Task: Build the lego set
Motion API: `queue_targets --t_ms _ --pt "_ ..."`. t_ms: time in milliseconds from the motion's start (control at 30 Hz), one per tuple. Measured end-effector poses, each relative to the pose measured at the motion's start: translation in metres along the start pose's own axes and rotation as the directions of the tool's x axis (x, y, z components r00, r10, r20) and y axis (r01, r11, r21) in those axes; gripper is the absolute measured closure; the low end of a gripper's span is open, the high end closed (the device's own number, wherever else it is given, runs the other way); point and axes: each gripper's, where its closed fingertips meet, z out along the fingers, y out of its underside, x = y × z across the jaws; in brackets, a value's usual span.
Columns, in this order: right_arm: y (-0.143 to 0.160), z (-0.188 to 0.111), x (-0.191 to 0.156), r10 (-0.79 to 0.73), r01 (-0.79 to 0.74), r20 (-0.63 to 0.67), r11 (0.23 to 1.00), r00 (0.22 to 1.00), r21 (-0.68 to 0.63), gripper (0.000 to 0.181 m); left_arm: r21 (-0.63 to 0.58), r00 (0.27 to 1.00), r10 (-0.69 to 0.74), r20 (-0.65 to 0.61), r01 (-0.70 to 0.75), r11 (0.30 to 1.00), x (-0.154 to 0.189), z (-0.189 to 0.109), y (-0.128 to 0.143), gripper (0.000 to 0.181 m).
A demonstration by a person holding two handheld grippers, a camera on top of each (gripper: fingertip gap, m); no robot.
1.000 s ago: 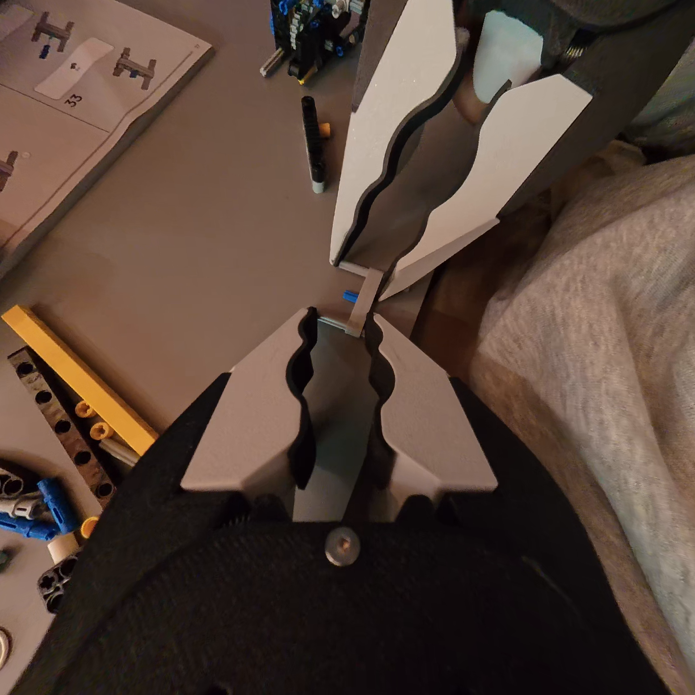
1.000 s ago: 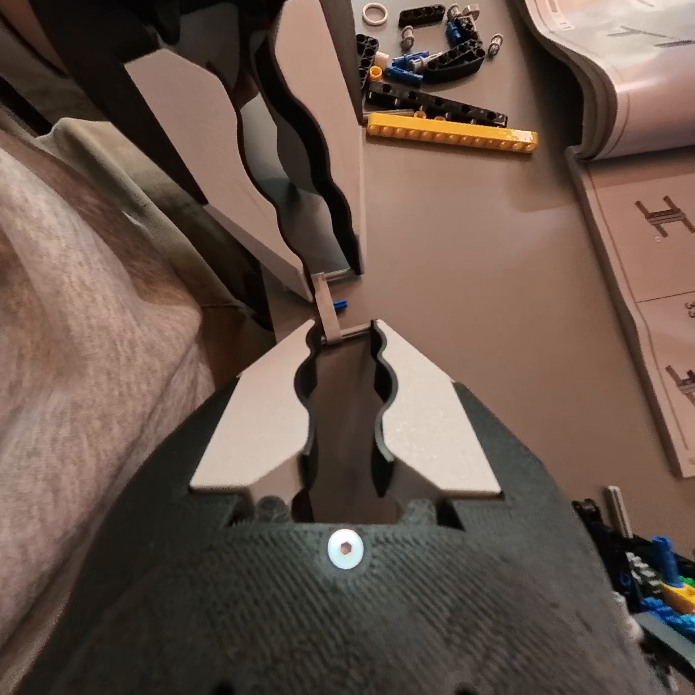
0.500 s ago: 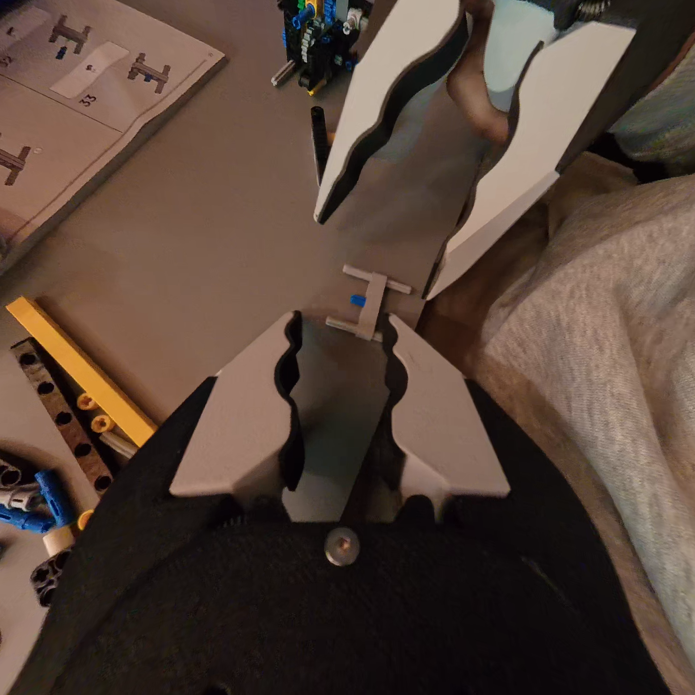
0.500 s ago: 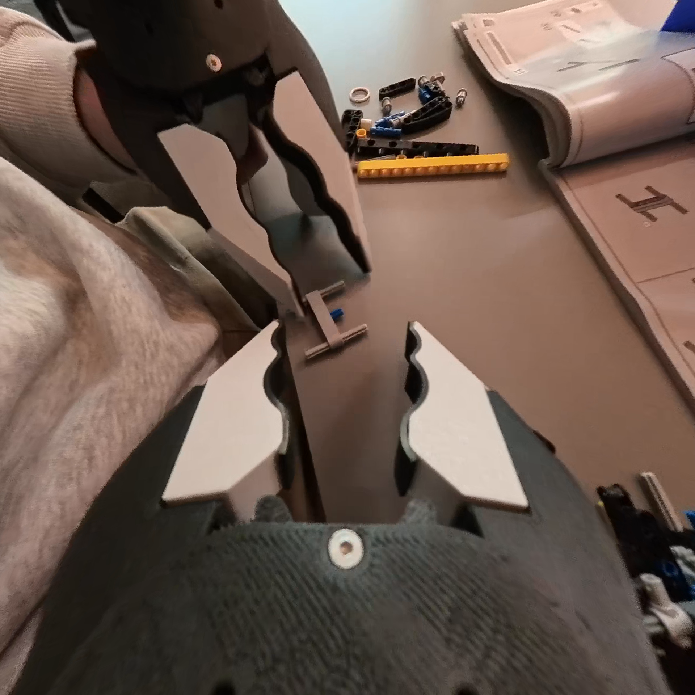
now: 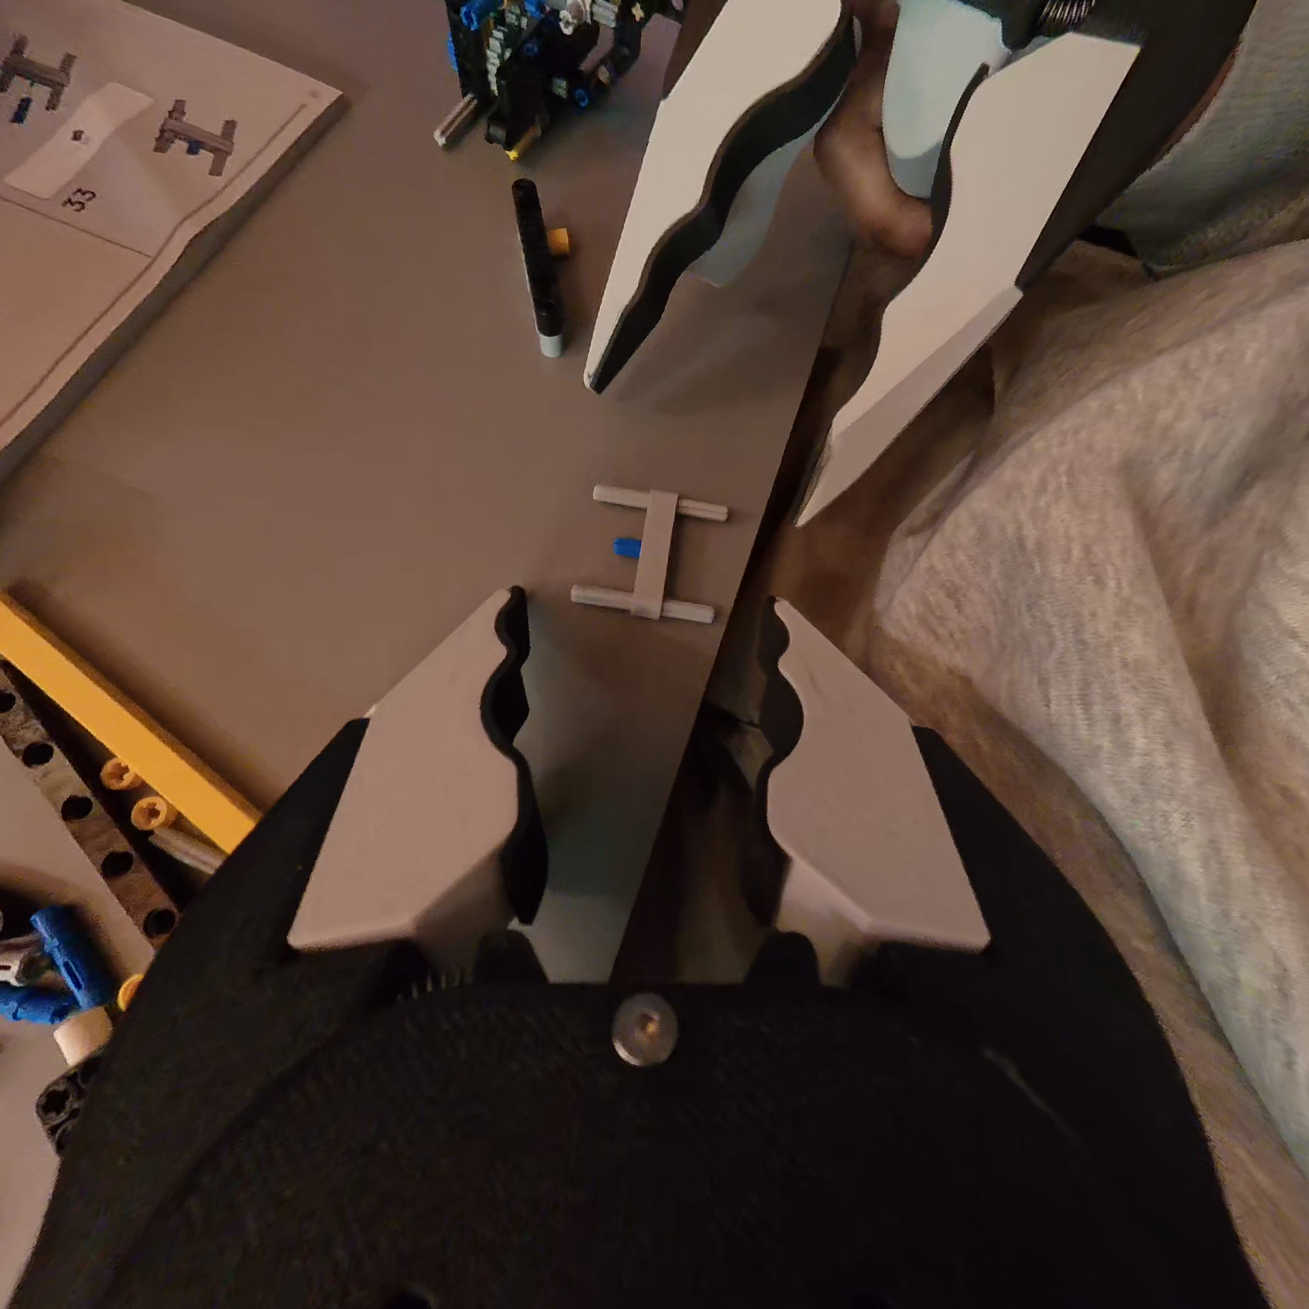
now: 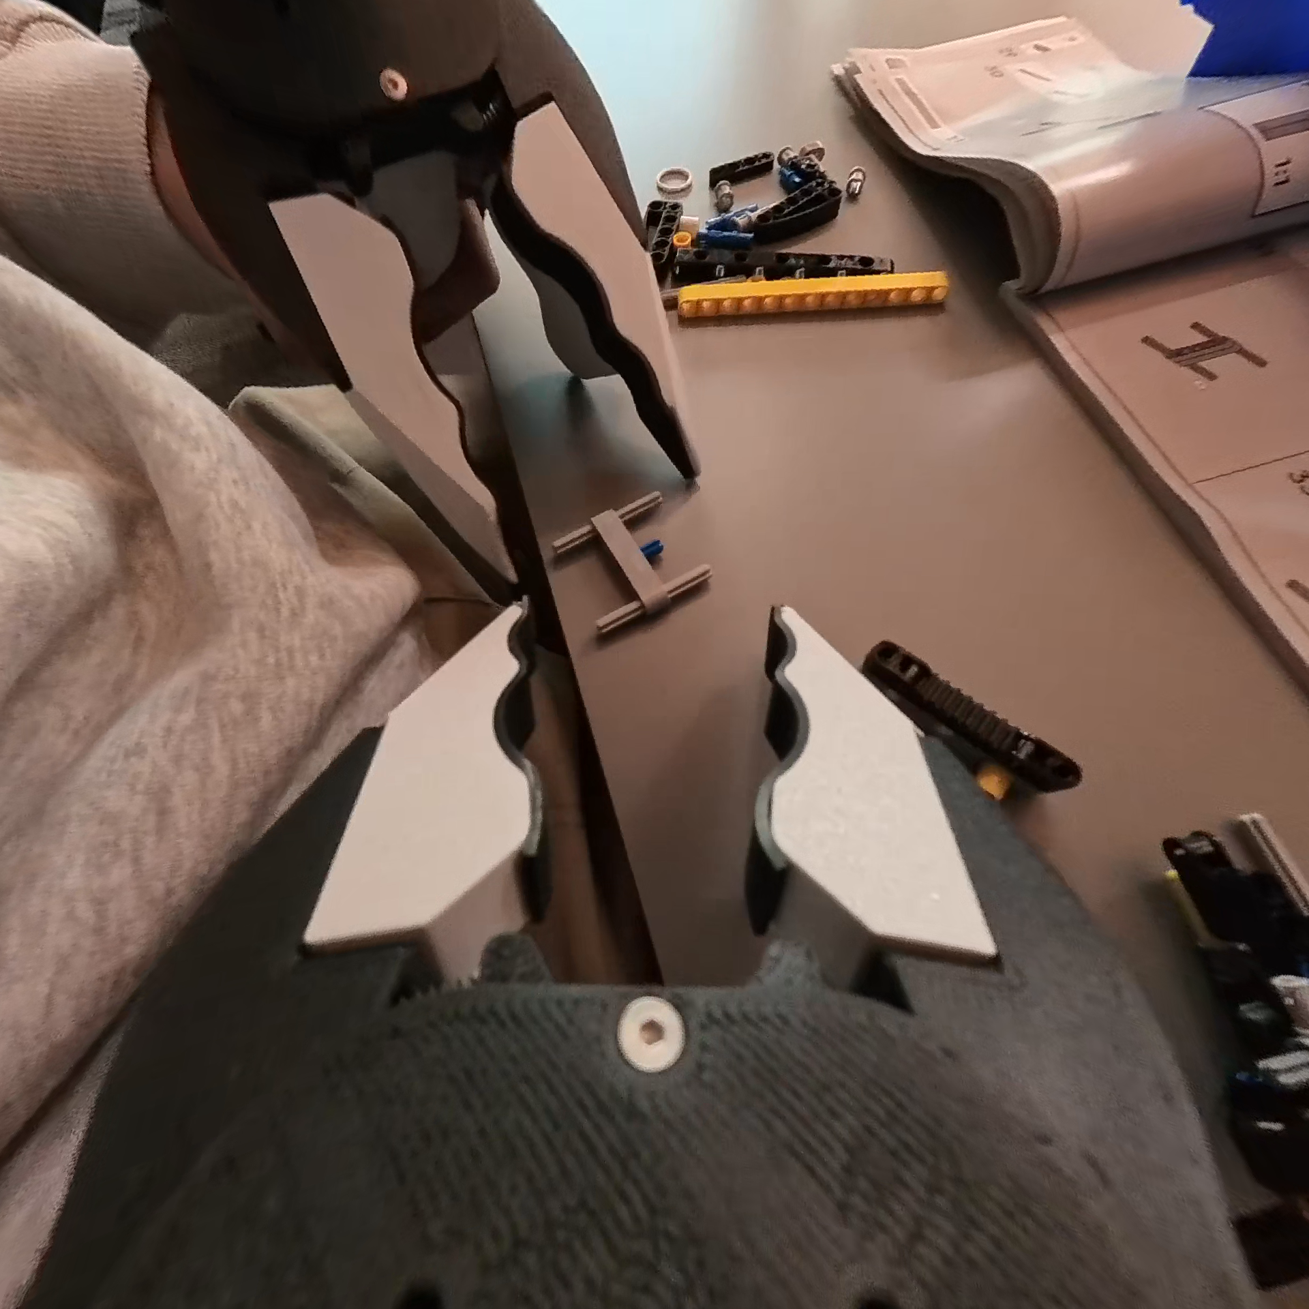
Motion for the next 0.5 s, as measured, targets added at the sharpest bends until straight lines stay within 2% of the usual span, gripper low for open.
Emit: queue_targets --t_ms 300,500 --pt "-0.002 0.004 -0.001 -0.03 0.03 -0.002 1.0 1.0 -0.007 0.116 -0.005 1.0 0.012 0.0 -0.012 1.0 0.0 0.001 0.0 0.127" --pt "-0.013 0.01 0.001 -0.042 0.042 -0.015 0.999 0.999 -0.003 0.117 -0.006 1.0 0.014 -0.001 -0.014 1.0 0.0 0.001 0.0 0.132"
